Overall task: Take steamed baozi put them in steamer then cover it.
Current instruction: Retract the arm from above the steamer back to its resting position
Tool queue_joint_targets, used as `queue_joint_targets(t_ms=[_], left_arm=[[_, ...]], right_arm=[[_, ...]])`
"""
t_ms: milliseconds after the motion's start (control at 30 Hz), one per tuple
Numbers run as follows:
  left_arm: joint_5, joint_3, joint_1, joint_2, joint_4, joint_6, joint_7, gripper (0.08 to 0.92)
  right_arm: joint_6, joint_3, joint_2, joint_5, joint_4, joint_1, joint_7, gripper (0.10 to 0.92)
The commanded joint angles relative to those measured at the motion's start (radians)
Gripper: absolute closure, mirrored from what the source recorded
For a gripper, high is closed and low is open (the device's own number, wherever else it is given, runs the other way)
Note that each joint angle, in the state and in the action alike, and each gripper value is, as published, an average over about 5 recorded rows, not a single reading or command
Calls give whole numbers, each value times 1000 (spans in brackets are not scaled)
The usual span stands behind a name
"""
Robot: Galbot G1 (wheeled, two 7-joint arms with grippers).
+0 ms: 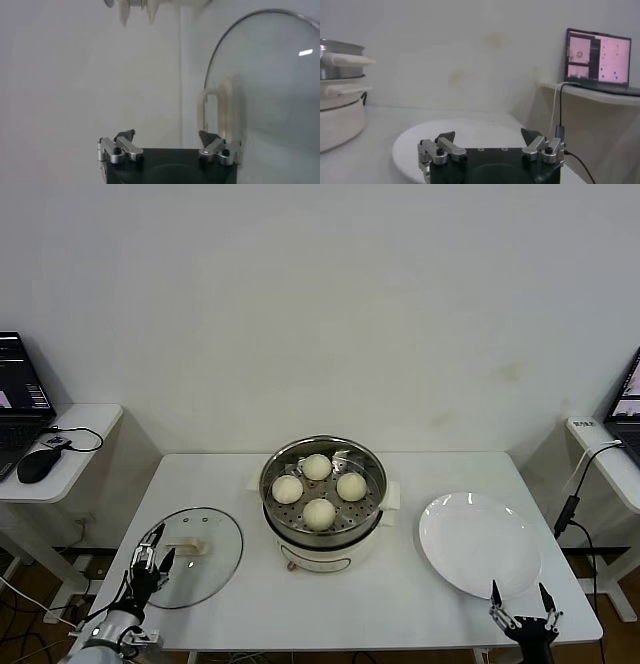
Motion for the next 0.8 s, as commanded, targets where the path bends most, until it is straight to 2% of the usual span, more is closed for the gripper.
queue_joint_targets(t_ms=[33,533,800], left_arm=[[2,6,26,-3,-25,5,0,177],[37,38,-137,-5,100,3,7,177],[43,61,-174,-6,137,4,20,177]], right_arm=[[2,-1,1,-3,-4,-2,0,203],[8,2,8,-13,-8,-8,-2,203],[11,2,11,-18,-15,-7,-4,203]])
